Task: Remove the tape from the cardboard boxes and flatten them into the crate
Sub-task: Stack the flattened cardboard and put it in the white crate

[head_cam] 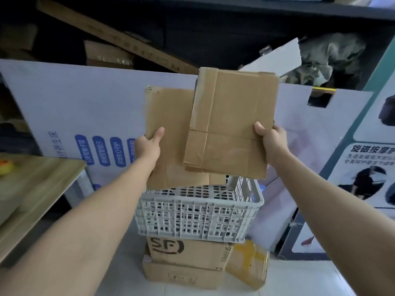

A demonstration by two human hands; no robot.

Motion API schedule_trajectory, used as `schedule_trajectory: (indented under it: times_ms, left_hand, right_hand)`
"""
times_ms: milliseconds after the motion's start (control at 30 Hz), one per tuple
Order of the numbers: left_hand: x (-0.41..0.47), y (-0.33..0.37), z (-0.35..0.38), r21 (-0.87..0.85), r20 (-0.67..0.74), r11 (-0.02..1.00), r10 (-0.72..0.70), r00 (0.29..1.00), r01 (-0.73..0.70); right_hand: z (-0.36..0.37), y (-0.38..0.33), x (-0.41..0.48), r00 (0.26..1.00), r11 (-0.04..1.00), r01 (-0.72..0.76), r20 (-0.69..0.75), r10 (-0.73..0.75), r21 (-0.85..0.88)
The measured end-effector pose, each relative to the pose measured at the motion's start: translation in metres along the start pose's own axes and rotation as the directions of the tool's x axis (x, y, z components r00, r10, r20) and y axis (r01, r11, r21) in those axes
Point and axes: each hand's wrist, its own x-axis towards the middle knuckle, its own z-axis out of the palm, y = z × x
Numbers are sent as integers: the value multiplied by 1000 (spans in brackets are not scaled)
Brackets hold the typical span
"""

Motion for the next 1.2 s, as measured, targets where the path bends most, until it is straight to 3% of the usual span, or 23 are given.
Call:
schedule_trajectory:
  times_ms: [167,533,633,700,800,933,1100,1200]
  left_hand:
    - [-9,-6,19,21,38,994,-105,994,104]
    - [24,-25,31,-12,66,978,-206,976,207]
    - [34,-29,30,-52,223,964,-242,944,259]
    - [39,-32,28,-40,248,964,-245,937,262]
    - [52,-43,25,-101,216,956,-250,944,276]
    - [58,-56,23,-219,168,923,-285,944,318]
    - [52,-51,29,-435,19,831,-376,926,346]
    - [47,-45,38,-536,-30,779,-402,915,324]
  right_hand:
    - [16,28,15,980,994,-89,174,98,-62]
    - [81,75,63,879,941,-282,344,331,-186]
    - [99,87,71,878,936,-264,345,333,-231]
    - [110,96,72,901,938,-216,316,299,-270]
    - [121,107,75,917,942,-193,291,272,-273]
    - [124,113,81,879,908,-205,339,335,-365]
    - [121,124,83,884,884,-237,288,369,-404]
    - [125,123,80,860,889,-381,257,441,-253]
